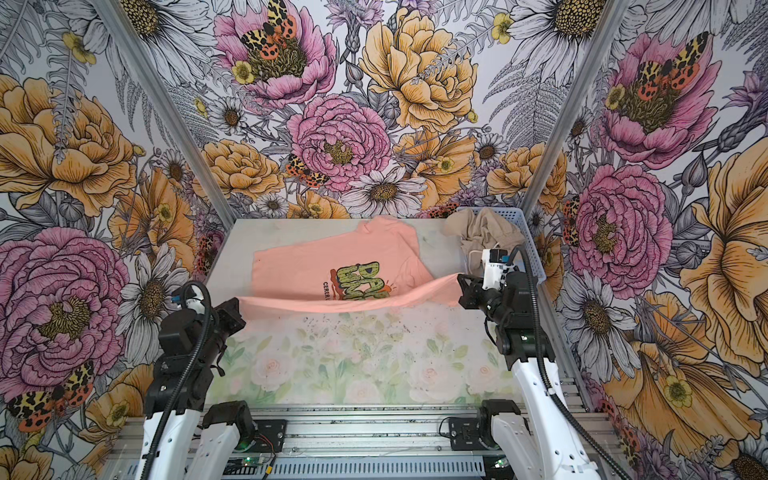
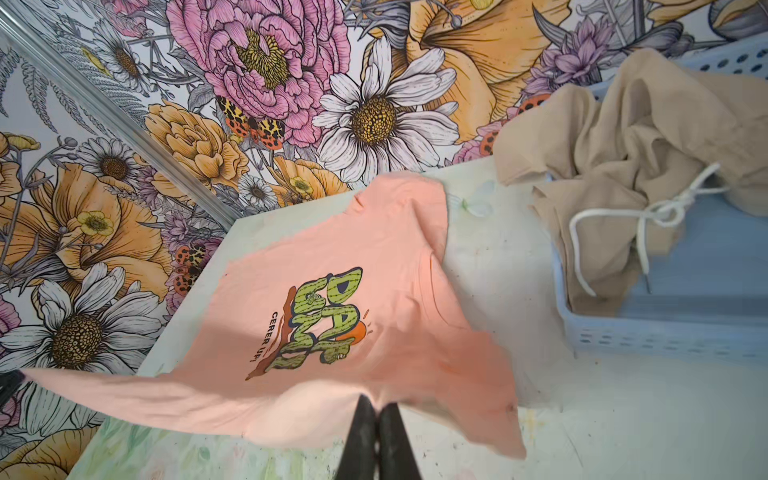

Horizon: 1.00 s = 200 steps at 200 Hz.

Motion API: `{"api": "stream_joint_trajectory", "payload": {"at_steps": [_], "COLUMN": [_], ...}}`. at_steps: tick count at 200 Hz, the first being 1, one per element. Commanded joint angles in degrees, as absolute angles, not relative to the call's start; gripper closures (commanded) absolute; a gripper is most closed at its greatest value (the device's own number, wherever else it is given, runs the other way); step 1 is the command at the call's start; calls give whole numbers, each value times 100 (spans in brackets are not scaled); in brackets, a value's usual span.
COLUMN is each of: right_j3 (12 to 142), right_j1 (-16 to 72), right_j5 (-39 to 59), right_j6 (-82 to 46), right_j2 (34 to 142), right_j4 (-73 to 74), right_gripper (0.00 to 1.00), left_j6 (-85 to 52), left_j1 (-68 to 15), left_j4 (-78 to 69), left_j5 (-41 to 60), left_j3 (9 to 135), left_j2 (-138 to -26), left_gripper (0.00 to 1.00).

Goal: Fold and stack the mixed laundry pile
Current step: 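Lay the T-shirt flat on the table, drawing both grippers toward the robot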

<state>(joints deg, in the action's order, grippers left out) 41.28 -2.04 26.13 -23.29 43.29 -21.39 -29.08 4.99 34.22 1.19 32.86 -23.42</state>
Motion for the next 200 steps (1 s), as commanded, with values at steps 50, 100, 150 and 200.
{"api": "stream_joint_trajectory", "payload": {"at_steps": [50, 100, 150, 200], "right_j3": [4706, 5815, 6228, 6454], "right_j1": [38, 163, 242, 259], "right_j5": [2207, 1943, 1969, 1938], "right_j6": [-2744, -1937, -1778, -1700], "right_j2": [3389, 3818, 3913, 3808], "right_j4": [-4136, -5263, -6082, -6922], "right_gripper": [100, 100, 100, 100], "left_j6": [-4759, -5302, -5713, -6202], "left_j1": [-1347, -2021, -2304, -2546], "left_j4": [5640, 6279, 6895, 7593], "left_j5": [-2686, -3308, -3371, -3178], "left_j3": [3777, 4067, 4500, 4685], "left_j2": [-1874, -1989, -2314, -2399], "left_gripper": [100, 100, 100, 100]}}
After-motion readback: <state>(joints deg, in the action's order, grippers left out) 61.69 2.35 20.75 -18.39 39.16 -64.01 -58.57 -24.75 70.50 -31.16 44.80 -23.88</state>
